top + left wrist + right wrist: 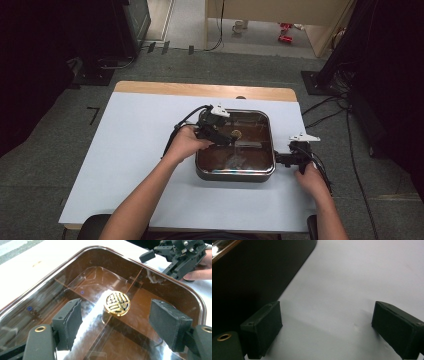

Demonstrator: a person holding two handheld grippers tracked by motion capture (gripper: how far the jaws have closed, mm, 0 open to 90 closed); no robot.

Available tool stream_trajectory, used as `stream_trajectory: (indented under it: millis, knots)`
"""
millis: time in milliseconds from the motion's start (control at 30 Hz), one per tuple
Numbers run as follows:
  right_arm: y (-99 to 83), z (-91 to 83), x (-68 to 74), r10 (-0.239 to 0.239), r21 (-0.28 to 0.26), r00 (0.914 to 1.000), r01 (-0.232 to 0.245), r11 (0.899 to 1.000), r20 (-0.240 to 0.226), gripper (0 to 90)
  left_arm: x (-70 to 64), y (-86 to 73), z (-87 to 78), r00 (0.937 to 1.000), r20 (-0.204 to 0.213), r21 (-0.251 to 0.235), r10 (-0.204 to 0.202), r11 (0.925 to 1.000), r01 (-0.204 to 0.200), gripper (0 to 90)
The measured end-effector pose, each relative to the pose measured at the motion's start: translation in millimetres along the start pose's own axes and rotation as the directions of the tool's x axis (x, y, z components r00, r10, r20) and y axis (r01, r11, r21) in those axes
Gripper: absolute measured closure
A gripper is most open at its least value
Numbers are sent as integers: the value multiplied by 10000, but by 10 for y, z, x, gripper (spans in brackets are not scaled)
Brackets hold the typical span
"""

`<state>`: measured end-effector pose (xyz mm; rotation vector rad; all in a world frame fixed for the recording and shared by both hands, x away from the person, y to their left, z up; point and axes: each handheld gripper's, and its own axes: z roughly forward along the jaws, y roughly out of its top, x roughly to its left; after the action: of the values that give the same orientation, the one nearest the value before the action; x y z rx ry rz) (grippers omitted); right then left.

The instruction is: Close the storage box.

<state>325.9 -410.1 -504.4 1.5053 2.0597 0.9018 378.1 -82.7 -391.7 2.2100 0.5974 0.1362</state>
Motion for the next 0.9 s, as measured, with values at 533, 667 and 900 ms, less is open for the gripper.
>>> stream_trajectory:
  millis: [533,667,900]
  knots:
    - [0,0,0,-1,0,10000,1,10000,0,88,35,-232,-429,9969,-779,-418,-57,9991,24,230]
    - [0,0,0,10,3,10000,-10,10000,-2,88,75,-385,-537,9937,-1089,-420,-258,9989,213,228]
    - [0,1,-1,-10,-14,10000,10,10000,3,88,139,-586,-672,9871,-1519,-455,-504,9980,439,227]
